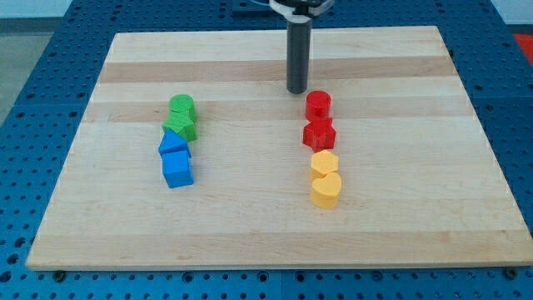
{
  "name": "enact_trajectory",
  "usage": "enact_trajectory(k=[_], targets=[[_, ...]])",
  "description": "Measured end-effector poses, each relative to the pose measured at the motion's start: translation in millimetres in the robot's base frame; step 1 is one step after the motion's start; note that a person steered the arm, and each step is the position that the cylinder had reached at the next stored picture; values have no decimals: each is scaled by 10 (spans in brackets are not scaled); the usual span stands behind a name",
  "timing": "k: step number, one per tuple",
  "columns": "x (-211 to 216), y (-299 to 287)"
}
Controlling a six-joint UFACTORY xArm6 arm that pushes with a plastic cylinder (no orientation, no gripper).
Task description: Push the red circle into the red star
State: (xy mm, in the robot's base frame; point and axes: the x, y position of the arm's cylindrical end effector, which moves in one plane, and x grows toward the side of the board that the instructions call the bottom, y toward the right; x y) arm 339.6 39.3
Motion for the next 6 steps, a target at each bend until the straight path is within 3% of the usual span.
enact_trajectory(k=[2,6], targets=[[54,387],[275,248]])
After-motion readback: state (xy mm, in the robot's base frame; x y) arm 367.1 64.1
